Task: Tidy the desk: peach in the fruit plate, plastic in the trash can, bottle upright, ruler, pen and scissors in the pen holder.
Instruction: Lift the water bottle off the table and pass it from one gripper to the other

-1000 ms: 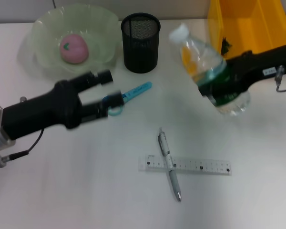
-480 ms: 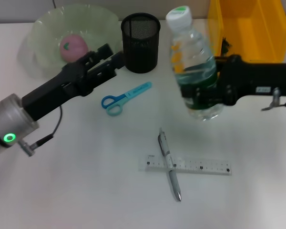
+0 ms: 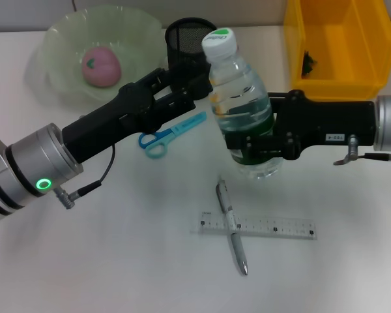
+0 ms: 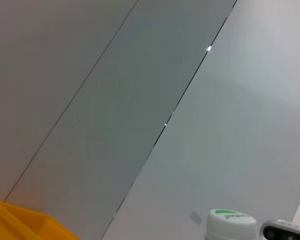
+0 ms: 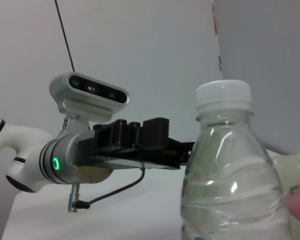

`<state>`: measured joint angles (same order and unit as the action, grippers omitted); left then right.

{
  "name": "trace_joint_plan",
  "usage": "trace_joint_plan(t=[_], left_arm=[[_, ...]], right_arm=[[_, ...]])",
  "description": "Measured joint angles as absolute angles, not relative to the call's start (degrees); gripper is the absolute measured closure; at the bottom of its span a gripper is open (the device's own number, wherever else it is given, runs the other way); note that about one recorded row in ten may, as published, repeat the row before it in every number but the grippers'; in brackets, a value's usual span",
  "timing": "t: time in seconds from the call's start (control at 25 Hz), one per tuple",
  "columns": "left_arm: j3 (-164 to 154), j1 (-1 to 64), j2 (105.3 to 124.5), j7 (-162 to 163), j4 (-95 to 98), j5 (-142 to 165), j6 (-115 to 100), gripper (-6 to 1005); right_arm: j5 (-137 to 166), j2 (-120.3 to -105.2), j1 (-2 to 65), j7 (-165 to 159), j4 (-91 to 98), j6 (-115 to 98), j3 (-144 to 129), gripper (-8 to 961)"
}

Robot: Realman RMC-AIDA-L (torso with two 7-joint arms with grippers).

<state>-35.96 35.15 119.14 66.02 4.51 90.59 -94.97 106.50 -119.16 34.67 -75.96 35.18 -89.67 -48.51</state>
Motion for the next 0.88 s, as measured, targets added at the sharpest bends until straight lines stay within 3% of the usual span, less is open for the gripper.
trace_joint_plan(t=[0.88], left_arm=[[-35.95, 36.79, 119.18, 63.91, 2.90, 90.65, -93.35, 222]], right_arm=[[106.70, -119.18, 36.04, -76.28, 32.61, -88.55, -52.10, 253]])
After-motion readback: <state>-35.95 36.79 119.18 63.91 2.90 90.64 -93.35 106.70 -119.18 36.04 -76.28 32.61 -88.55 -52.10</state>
